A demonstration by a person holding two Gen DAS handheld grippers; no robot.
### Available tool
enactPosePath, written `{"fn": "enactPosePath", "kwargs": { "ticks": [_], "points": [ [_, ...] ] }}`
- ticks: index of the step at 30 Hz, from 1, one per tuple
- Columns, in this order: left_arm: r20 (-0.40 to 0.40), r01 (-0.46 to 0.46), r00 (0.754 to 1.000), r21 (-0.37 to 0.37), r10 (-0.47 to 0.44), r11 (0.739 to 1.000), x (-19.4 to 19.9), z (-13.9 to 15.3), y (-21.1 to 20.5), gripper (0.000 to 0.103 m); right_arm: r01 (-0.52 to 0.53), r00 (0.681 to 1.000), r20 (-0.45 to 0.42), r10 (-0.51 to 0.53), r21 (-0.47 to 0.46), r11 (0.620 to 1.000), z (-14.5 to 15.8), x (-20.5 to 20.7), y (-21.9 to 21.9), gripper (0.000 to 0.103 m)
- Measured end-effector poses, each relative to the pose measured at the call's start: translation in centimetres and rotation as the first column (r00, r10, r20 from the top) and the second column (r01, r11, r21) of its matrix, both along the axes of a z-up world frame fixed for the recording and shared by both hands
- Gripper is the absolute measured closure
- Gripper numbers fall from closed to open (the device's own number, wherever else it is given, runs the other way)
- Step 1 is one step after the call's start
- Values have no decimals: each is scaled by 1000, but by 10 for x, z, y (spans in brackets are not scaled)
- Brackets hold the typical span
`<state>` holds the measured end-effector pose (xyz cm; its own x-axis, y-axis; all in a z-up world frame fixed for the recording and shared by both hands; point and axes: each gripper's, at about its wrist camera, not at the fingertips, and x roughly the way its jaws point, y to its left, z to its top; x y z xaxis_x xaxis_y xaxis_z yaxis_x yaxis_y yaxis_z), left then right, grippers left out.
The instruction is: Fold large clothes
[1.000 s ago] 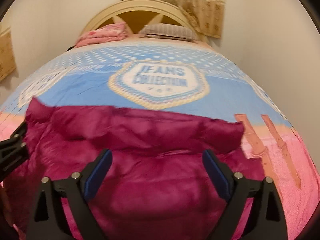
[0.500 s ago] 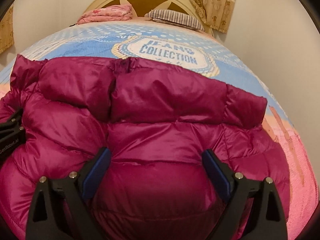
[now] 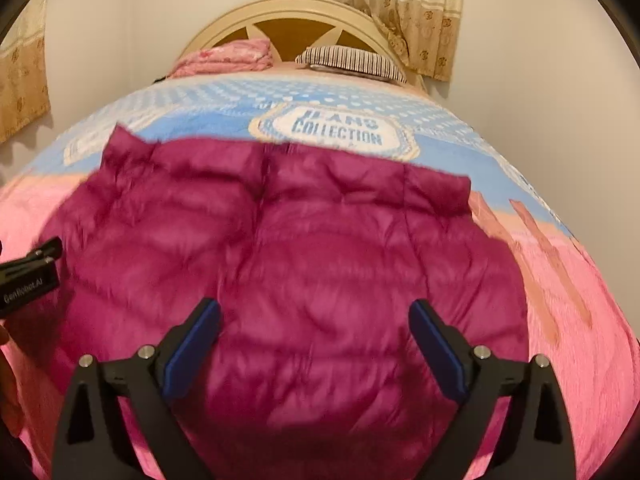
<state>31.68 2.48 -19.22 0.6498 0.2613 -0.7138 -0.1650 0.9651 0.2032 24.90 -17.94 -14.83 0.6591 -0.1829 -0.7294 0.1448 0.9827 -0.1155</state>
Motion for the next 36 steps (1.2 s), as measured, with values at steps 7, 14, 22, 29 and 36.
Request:
{"fn": "enactPosePath", "kwargs": {
  "ticks": [7, 14, 22, 29, 36],
  "points": [
    [-31, 22, 999, -24, -23, 999, 1, -19, -6, 1, -11, 1000, -19, 10, -64, 998, -25, -1, 10, 5],
    [-34, 108, 993, -75, -111, 991, -1, -21, -12, 27, -13, 999, -48, 8, -100, 995, -34, 3, 14, 4],
    [-14, 186, 982, -50, -187, 981, -9, -18, -29, 65, -8, 999, -38, 3, -125, 992, -34, 1, 15, 4],
    [22, 212, 977, 3, -212, 977, -22, -2, -29, 94, 8, 999, -34, -13, -139, 990, -31, -2, 21, 4],
    [106, 186, 976, 36, -189, 982, -45, 38, 4, 95, -36, 999, -31, 31, -148, 988, -30, -8, 45, 4]
  ]
}}
